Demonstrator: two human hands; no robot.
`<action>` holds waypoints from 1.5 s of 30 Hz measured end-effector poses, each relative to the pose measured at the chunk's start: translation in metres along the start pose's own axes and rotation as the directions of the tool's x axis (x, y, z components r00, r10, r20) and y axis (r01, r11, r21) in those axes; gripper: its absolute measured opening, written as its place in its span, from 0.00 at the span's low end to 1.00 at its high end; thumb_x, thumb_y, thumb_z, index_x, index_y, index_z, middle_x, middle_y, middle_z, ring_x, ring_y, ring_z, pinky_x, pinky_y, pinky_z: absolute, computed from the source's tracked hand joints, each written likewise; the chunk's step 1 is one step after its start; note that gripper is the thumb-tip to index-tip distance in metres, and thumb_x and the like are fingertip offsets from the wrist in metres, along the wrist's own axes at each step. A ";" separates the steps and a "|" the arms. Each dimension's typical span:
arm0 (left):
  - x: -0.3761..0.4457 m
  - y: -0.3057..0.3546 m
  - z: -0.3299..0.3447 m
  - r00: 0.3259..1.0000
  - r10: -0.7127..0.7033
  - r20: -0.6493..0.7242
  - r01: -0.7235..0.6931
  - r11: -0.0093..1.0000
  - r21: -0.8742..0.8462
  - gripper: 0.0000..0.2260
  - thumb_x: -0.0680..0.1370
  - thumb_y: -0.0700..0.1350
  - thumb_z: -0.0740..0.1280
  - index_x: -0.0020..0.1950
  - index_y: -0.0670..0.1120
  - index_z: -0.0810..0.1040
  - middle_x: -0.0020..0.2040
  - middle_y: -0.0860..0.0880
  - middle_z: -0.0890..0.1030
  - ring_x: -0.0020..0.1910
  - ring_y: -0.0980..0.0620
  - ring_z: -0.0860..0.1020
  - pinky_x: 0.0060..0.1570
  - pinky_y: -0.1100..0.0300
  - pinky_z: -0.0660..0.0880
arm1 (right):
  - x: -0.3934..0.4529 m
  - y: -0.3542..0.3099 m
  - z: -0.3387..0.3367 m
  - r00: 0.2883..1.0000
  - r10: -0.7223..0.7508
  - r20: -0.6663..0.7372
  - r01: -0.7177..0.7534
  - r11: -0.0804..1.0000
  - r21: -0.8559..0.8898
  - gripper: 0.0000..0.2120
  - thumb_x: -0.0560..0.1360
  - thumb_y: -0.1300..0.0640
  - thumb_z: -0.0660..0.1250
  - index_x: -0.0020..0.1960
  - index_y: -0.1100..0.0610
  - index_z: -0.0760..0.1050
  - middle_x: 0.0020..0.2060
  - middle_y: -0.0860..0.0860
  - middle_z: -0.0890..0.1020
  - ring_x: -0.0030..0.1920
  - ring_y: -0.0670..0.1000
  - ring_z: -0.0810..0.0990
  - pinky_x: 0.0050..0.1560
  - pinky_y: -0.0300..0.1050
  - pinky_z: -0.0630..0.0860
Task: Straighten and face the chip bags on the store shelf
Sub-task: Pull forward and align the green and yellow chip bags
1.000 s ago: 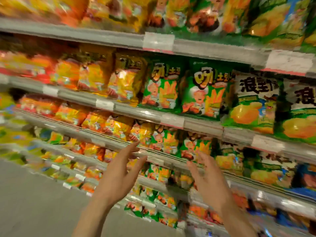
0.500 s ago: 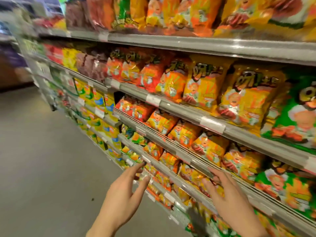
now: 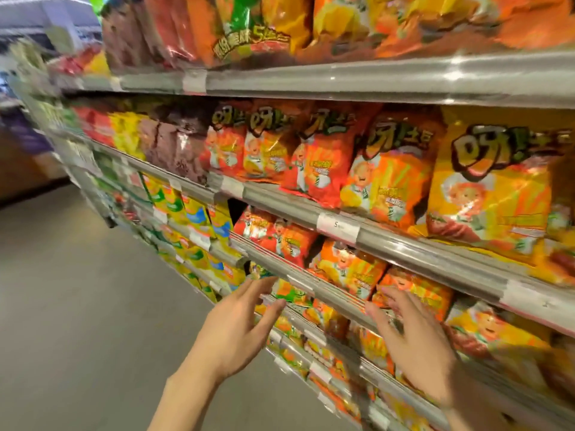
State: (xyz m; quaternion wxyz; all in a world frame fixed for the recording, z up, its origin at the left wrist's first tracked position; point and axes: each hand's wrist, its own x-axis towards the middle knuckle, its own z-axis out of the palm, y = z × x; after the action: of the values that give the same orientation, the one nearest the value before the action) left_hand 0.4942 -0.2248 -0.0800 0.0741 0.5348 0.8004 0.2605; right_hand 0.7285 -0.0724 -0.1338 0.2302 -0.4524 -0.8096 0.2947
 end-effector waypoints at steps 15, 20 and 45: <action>0.172 -0.105 -0.010 0.862 0.446 0.241 -0.400 0.890 -0.219 0.24 0.80 0.64 0.58 0.76 0.64 0.64 0.70 0.67 0.67 0.72 0.61 0.66 0.72 0.59 0.66 | 0.024 -0.088 0.058 0.866 0.379 -0.327 -0.443 0.884 -0.149 0.30 0.76 0.30 0.52 0.69 0.47 0.69 0.63 0.44 0.72 0.69 0.50 0.71 0.68 0.45 0.67; 0.215 -0.115 -0.027 0.796 0.587 0.146 -0.531 0.793 -0.298 0.20 0.79 0.56 0.67 0.71 0.58 0.74 0.63 0.62 0.77 0.66 0.55 0.78 0.58 0.61 0.74 | 0.019 -0.124 0.071 0.770 0.370 -0.520 -0.530 0.825 -0.197 0.24 0.75 0.41 0.63 0.65 0.54 0.76 0.57 0.51 0.80 0.59 0.55 0.80 0.54 0.43 0.70; 0.298 -0.020 -0.031 0.843 0.537 -0.020 -0.526 0.817 -0.237 0.31 0.79 0.60 0.64 0.78 0.50 0.60 0.69 0.45 0.75 0.68 0.43 0.73 0.64 0.48 0.73 | 0.154 -0.163 0.004 0.803 -0.177 -0.568 -0.299 0.706 -0.642 0.27 0.78 0.38 0.60 0.70 0.55 0.70 0.68 0.57 0.72 0.68 0.59 0.69 0.63 0.55 0.70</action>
State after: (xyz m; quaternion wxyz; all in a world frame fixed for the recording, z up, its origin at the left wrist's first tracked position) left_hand 0.3409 0.0255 -0.0162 0.0797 0.7303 0.5811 0.3501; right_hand 0.5539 -0.0075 -0.0087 0.2694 -0.6014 -0.7289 -0.1857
